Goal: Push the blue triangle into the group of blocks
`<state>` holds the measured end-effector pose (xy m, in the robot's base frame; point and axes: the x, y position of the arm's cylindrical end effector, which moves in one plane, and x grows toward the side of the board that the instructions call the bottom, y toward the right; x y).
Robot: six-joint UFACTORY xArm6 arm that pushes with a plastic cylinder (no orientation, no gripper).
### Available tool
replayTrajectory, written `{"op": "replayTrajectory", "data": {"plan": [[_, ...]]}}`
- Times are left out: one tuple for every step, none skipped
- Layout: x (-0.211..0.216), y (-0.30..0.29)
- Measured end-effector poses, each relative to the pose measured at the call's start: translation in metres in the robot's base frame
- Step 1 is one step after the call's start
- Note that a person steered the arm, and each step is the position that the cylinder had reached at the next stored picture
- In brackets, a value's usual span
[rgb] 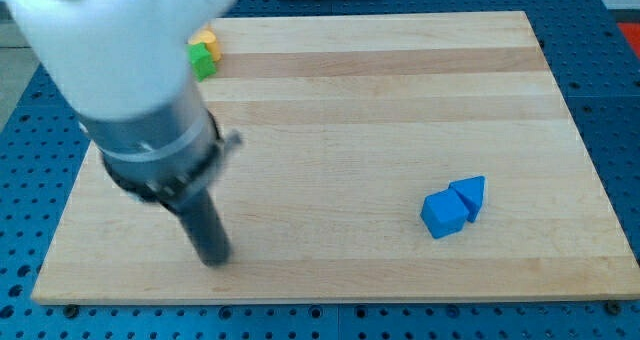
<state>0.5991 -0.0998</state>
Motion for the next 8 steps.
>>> {"op": "replayTrajectory", "data": {"plan": [[0.014,0.075],[0.014,0.161],[0.014,0.231],[0.003,0.25],[-0.029,0.25],[-0.056,0.249],[-0.063,0.24],[-0.063,0.239]]}}
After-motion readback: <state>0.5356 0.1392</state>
